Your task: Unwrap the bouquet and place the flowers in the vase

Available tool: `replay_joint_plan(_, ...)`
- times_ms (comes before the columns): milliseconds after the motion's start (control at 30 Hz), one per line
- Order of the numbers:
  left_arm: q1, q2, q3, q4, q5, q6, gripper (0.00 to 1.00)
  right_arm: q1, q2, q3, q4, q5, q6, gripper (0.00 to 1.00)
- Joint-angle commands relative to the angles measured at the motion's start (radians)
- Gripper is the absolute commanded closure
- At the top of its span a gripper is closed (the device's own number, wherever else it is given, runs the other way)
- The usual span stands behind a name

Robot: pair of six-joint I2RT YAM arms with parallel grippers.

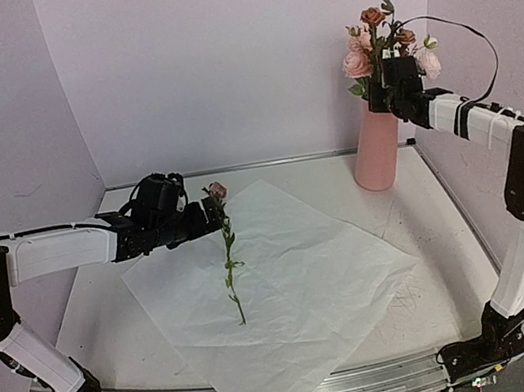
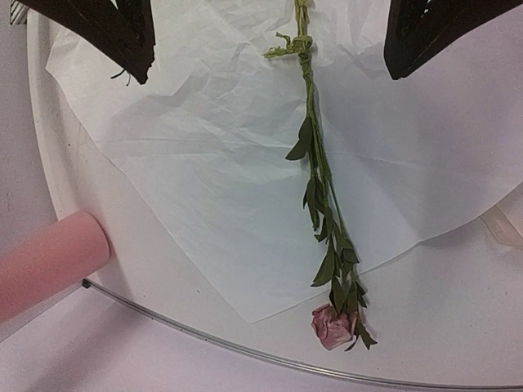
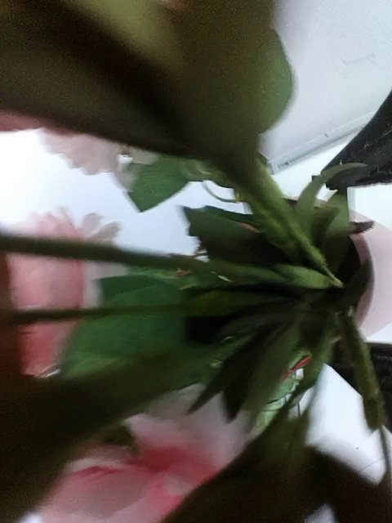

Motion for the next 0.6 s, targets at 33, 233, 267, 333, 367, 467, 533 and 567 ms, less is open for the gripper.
replay_joint_plan(33,0.001,-0.017,0.028,-0.014,0.004,0.009,0.01,-0.002,-0.132,-0.094,0.001,-0.059,0.039,0.19)
replay_joint_plan(233,0.001,0.014,0.042,-0.018,-0.017,0.029,0.04,-0.002,-0.239,-0.194,-0.002,-0.155,0.065,0.12)
replay_joint_plan(267,0.0,0.021,0.048,-0.024,-0.026,0.035,0.06,-0.003,-0.256,-0.209,-0.003,-0.184,0.072,0.11)
replay_joint_plan(333,0.002,0.037,0.068,-0.039,-0.037,0.05,0.09,-0.003,-0.292,-0.245,-0.009,-0.244,0.089,0.08)
replay_joint_plan(367,0.002,0.048,0.078,-0.047,-0.036,0.055,0.1,-0.002,-0.308,-0.26,-0.012,-0.29,0.102,0.07)
replay_joint_plan(467,0.001,0.1,0.128,-0.086,-0.021,0.074,0.16,-0.002,-0.358,-0.315,-0.028,-0.378,0.147,0.06)
replay_joint_plan(533,0.001,0.148,0.168,-0.119,-0.006,0.081,0.21,0.0,-0.395,-0.363,-0.031,-0.425,0.177,0.07)
replay_joint_plan(567,0.001,0.172,0.183,-0.131,-0.001,0.077,0.22,0.003,-0.414,-0.383,-0.031,-0.44,0.19,0.07)
